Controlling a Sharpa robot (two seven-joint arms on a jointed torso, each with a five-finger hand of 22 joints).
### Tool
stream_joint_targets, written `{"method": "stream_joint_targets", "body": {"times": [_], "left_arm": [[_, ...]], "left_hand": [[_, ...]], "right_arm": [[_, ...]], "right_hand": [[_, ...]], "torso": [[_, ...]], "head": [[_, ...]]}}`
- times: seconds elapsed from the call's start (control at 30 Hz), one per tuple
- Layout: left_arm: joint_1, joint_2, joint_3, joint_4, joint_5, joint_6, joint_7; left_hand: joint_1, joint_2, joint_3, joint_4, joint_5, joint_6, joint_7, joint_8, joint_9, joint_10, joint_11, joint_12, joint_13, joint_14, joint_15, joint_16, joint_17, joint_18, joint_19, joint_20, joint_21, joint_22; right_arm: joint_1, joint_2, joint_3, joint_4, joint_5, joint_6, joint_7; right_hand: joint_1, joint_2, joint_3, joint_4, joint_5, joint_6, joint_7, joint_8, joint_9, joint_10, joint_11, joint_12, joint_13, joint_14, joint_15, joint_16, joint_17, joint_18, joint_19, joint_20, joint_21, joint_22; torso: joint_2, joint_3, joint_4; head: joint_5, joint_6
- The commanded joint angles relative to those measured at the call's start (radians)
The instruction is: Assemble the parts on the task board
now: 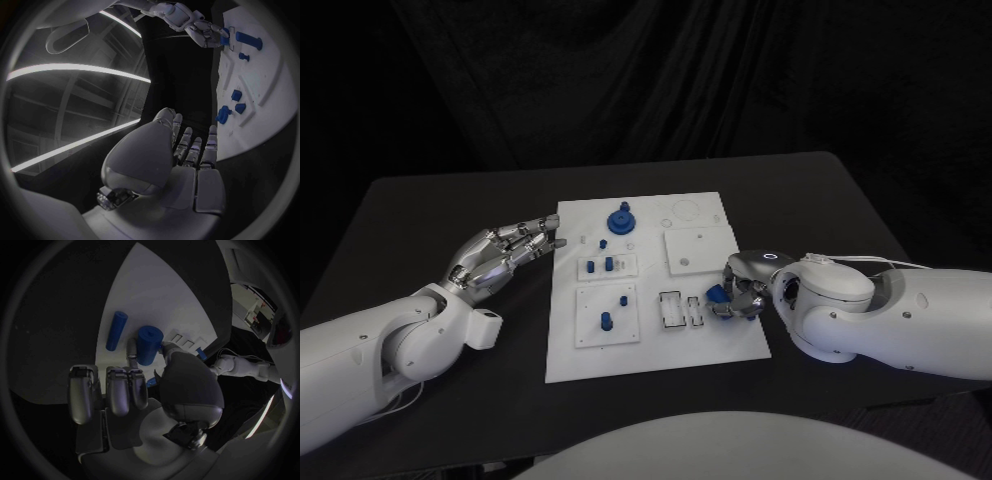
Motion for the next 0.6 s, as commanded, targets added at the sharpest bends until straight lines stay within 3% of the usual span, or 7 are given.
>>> {"method": "stream_joint_targets", "body": {"times": [0.03,0.2,0.37,0.6], "left_arm": [[-0.002,0.001,0.001,0.001,0.005,0.013,0.005],[-0.004,0.001,0.001,0.0,0.005,0.014,0.004],[-0.006,0.0,0.001,0.0,0.005,0.015,0.004],[-0.008,0.001,0.001,0.0,0.005,0.014,0.004]], "left_hand": [[0.008,0.0,0.006,0.001,0.006,-0.001,0.005,-0.005,-0.001,-0.002,0.006,0.004,0.001,0.0,0.006,-0.003,0.0,0.018,-0.001,0.009,0.004,0.001],[0.009,0.0,0.007,0.0,0.007,-0.002,0.005,-0.005,-0.001,-0.003,0.006,0.004,0.001,0.0,0.006,-0.003,0.0,0.018,0.0,0.009,0.004,0.001],[0.01,0.001,0.007,0.0,0.007,-0.002,0.006,-0.005,-0.001,-0.003,0.006,0.003,0.001,0.0,0.007,-0.003,0.0,0.017,0.0,0.01,0.004,0.001],[0.01,0.001,0.007,0.0,0.007,-0.002,0.006,-0.005,-0.001,-0.003,0.006,0.003,0.001,0.0,0.007,-0.003,0.0,0.017,0.0,0.01,0.004,0.001]], "right_arm": [[-0.009,-0.006,-0.009,-0.003,0.169,-0.078,0.025],[-0.009,-0.014,-0.009,0.017,0.246,-0.196,0.079],[-0.008,-0.021,-0.009,0.048,0.335,-0.296,0.127],[-0.006,-0.02,-0.009,0.07,0.414,-0.345,0.156]], "right_hand": [[0.061,0.032,0.049,-0.042,0.053,0.005,-0.01,0.009,0.013,0.104,-0.007,0.003,0.263,0.1,-0.004,-0.002,0.248,0.003,0.085,0.0,-0.001,0.249],[0.063,0.027,0.061,-0.048,0.099,0.009,-0.014,0.019,0.031,0.104,-0.01,0.003,0.263,0.101,-0.006,0.001,0.252,0.002,0.087,-0.003,0.003,0.251],[0.06,0.023,0.062,-0.047,0.103,0.013,-0.016,0.025,0.038,0.104,-0.012,0.003,0.263,0.101,-0.007,0.0,0.252,0.002,0.088,-0.004,0.003,0.251],[0.045,0.023,0.061,-0.038,0.092,0.014,-0.017,0.03,0.048,0.104,-0.013,0.003,0.263,0.1,-0.009,-0.001,0.25,0.002,0.086,-0.005,0.001,0.25]], "torso": [[0.0,0.0,-0.0016],[0.001,-0.0003,0.0041],[0.001,0.0003,-0.0006],[0.001,0.0004,0.0003]], "head": [[0.004,0.0],[-0.002,0.0],[0.005,0.0],[0.005,0.0]]}}
